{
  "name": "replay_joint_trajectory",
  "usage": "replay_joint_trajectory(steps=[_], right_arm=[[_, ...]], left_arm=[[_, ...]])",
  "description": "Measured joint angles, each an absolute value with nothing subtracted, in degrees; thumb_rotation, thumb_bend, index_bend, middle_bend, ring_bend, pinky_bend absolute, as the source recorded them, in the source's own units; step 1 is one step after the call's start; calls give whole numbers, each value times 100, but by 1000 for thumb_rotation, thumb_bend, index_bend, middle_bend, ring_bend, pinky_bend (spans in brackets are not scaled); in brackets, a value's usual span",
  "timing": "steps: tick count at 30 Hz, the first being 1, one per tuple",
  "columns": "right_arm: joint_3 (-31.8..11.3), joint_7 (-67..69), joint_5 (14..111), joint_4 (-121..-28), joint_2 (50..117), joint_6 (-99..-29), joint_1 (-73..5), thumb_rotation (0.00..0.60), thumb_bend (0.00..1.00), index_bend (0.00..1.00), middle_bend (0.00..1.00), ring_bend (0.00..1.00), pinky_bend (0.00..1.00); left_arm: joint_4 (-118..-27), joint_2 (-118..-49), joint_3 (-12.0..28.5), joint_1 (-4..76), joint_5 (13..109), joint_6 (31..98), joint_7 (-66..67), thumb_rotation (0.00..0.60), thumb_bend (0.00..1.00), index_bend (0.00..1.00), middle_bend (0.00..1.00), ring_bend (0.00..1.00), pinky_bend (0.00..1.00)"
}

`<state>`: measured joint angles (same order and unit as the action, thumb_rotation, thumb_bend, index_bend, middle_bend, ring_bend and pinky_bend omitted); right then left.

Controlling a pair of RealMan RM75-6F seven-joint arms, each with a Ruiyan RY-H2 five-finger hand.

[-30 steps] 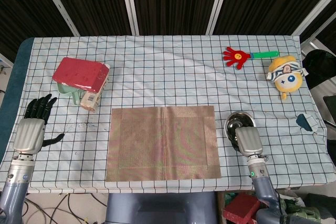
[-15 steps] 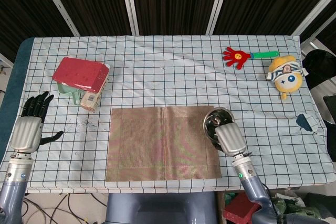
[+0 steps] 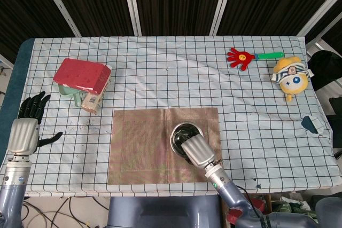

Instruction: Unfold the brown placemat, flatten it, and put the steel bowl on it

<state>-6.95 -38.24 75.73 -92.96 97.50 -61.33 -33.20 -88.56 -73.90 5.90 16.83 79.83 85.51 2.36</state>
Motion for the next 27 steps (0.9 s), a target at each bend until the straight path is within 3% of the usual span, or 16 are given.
replay_joint_trajectory(steps=[5, 8, 15, 23, 27], right_arm=[[-775, -4028, 7358, -9100, 10041, -6045, -3493, 600, 409, 771, 618, 489, 358], [-774, -4113, 7319, -8997, 10133, -6081, -3526, 600, 296, 753, 566, 461, 322], [-704, -4180, 7313, -8944, 10199, -6198, -3528, 600, 139, 537, 387, 356, 255], [-618, -4257, 7376, -9109, 10184, -6358, -3502, 600, 86, 324, 223, 228, 217], [-568, -4348, 7384, -9294, 10079, -6483, -3437, 600, 74, 266, 172, 183, 212]], left_arm=[[-8863, -7370, 655, 1660, 7960, 8499, 171, 600, 51, 26, 5, 18, 33], [-8862, -7362, 681, 1654, 7950, 8454, 152, 600, 51, 26, 4, 18, 33], [-8869, -7364, 716, 1635, 7966, 8404, 160, 600, 51, 26, 3, 18, 33], [-8865, -7386, 744, 1607, 8006, 8395, 179, 600, 51, 26, 1, 18, 33], [-8847, -7398, 756, 1598, 8034, 8396, 184, 600, 51, 26, 0, 18, 33]])
